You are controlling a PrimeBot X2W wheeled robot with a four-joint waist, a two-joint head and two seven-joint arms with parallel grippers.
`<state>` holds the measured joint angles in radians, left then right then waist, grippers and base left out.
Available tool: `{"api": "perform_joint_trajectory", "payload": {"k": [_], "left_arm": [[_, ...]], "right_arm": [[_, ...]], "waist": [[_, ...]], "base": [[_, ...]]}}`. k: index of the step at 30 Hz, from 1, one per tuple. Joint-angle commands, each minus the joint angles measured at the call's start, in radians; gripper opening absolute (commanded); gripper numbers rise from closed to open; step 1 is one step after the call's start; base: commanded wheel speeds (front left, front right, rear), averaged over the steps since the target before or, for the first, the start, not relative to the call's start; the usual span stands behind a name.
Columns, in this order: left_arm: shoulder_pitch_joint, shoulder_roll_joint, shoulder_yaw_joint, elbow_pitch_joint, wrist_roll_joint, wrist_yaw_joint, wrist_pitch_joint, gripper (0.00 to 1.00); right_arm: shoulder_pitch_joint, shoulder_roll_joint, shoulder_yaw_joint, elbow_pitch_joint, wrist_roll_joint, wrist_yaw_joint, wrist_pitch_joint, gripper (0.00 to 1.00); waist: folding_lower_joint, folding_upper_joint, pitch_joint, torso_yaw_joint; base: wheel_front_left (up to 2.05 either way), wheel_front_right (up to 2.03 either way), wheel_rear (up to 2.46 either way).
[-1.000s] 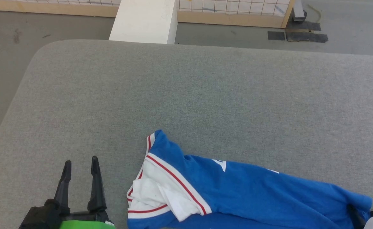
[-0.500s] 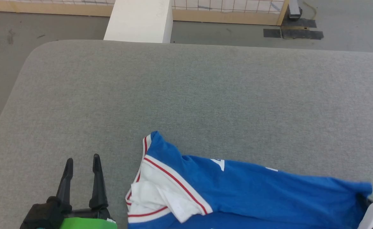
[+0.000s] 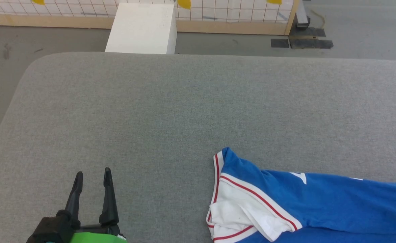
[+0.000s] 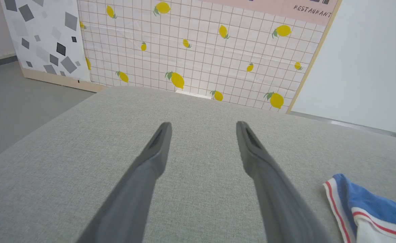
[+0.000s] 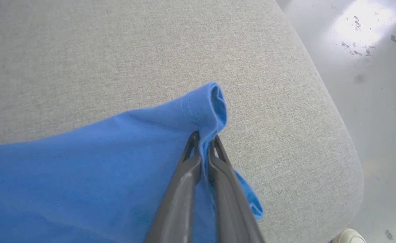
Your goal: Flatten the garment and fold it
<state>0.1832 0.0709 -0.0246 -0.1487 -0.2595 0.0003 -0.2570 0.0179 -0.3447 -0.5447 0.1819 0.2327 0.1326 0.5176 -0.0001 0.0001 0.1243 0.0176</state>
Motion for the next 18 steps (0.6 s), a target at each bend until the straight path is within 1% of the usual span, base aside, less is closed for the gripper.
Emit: {"api": "perform_joint_trajectory", "payload": {"k": [1,5,8,10,14,18], "left_arm": [[0.000,-0.003,-0.001,0.005,0.015,-0.006,-0.005,1.00],[0.011,-0.005,-0.006,0.020,0.011,-0.010,-0.005,1.00],[0.020,-0.007,-0.008,0.030,0.007,-0.011,-0.005,1.00],[0.027,-0.007,-0.008,0.034,0.006,-0.011,-0.005,1.00],[0.030,-0.008,-0.012,0.038,0.006,-0.013,-0.005,1.00],[0.022,-0.009,-0.019,0.042,0.005,-0.017,-0.005,1.00]], "right_arm": [[-0.015,0.014,0.014,-0.004,0.012,-0.002,-0.004,0.00],[-0.003,0.082,0.073,-0.060,0.080,-0.002,0.035,0.00],[0.037,0.144,0.155,-0.159,0.146,-0.002,0.105,0.00],[0.069,0.183,0.222,-0.247,0.191,-0.002,0.163,0.00],[0.100,0.223,0.357,-0.388,0.244,-0.002,0.243,0.00],[0.074,0.247,0.484,-0.469,0.267,-0.002,0.279,0.00]], "waist": [[0.0001,-0.0001,-0.012,-0.002],[0.0001,-0.0001,-0.036,-0.005],[0.0001,-0.0001,-0.058,-0.006],[0.0001,-0.0001,-0.069,-0.007],[0.0001,-0.0001,-0.074,-0.004],[0.0001,-0.0001,-0.067,0.008]], "base": [[0.00,0.00,0.00],[0.00,0.00,0.00],[0.00,0.00,0.00],[0.00,0.00,0.00],[0.00,0.00,0.00],[0.00,0.00,0.00]]}}
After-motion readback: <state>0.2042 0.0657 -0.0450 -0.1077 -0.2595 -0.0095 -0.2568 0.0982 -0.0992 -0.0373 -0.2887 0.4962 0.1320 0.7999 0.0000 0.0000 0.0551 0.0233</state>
